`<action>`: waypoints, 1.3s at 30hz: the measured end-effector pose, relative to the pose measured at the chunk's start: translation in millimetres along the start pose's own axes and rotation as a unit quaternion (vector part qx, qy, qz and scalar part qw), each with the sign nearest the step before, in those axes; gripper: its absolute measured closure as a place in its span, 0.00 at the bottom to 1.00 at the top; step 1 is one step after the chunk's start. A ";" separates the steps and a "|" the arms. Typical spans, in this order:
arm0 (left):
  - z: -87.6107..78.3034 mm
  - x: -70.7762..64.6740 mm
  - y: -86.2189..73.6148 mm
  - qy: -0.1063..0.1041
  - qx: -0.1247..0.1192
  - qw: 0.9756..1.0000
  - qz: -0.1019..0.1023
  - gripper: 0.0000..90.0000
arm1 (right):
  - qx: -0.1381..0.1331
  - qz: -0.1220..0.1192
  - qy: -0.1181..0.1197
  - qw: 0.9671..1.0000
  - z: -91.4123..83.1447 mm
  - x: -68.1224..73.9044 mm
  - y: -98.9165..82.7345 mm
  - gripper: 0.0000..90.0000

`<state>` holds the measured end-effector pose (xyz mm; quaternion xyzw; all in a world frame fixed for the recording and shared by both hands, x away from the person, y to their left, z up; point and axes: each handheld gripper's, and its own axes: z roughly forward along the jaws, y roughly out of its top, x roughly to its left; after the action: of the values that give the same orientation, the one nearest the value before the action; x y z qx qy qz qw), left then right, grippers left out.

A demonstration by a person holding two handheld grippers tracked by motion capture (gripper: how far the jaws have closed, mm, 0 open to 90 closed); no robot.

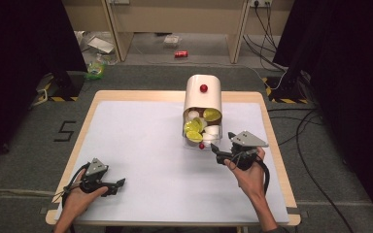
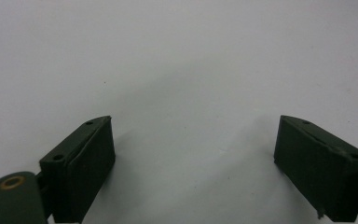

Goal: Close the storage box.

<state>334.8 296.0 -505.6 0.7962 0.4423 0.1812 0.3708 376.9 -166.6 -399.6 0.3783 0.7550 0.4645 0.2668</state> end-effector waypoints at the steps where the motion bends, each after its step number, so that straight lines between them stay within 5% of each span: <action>1: 0.0 0.0 0.0 0.000 0.000 1.000 0.000 0.13 | 0.000 0.000 0.000 1.000 0.0 0.0 0.0 0.29; 39: 0.0 0.0 0.0 0.000 0.000 1.000 0.000 0.13 | -0.005 0.009 -0.011 1.000 13.9 -12.0 10.8 0.26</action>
<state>334.8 296.0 -505.6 0.7964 0.4422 0.1813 0.3706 397.7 -166.4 -395.1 0.3889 0.7461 0.4664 0.2730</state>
